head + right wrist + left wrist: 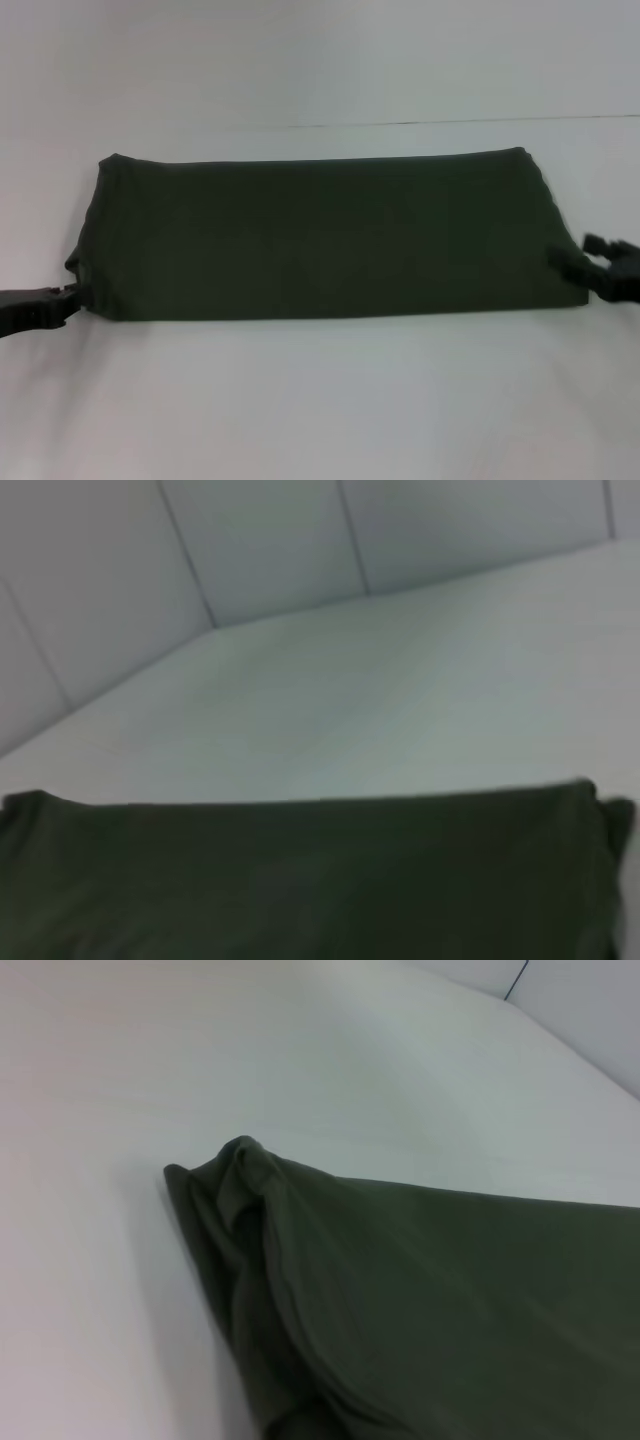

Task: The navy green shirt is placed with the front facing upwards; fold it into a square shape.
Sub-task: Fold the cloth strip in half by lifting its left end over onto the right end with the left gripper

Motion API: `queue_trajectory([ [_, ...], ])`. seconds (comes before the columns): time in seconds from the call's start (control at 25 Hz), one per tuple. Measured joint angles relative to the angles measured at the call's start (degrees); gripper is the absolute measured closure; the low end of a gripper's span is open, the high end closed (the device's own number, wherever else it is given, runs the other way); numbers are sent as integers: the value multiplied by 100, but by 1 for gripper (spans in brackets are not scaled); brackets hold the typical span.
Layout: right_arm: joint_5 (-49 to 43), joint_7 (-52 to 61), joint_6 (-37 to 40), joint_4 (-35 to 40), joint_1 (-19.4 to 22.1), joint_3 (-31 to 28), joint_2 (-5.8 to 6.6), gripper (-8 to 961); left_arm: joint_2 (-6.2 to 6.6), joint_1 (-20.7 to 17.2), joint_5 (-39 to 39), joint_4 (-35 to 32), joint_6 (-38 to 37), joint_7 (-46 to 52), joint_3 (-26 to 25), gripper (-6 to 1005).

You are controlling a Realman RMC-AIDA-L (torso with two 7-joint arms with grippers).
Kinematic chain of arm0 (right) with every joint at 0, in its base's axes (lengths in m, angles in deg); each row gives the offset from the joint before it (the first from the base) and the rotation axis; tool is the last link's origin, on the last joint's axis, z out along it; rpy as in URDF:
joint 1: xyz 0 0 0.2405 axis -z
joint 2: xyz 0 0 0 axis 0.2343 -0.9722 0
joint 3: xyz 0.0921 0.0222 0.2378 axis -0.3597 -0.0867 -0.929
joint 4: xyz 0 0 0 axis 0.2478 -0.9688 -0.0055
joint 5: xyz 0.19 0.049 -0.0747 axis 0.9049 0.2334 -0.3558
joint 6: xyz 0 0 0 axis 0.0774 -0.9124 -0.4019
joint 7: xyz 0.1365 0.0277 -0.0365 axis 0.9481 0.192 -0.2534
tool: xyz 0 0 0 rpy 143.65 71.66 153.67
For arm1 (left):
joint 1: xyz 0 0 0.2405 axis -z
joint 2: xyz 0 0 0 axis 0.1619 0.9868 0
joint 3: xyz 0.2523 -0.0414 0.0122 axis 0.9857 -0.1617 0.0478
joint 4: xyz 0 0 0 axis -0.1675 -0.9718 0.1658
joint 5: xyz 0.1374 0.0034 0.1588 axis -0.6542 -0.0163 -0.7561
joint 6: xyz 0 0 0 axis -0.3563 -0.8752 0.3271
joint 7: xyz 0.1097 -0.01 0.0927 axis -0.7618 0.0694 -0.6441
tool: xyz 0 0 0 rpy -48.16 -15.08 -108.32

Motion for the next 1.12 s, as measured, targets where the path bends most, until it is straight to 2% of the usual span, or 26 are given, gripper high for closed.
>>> queue_trajectory([
  [0.36,12,-5,-106,-43,353,-20,-26,217,-9,42,53,-3,-20,-4,30,955],
  [0.88,1,6,-327,-288,188,30,-35,222,-12,91,68,-4,-35,-5,37,954],
  [1.08,-2,57,-357,-329,175,99,-28,254,-12,91,68,-3,-42,-5,32,955],
  [1.12,-2,68,-359,-330,175,110,-27,294,-12,91,68,-3,-46,-5,31,955],
])
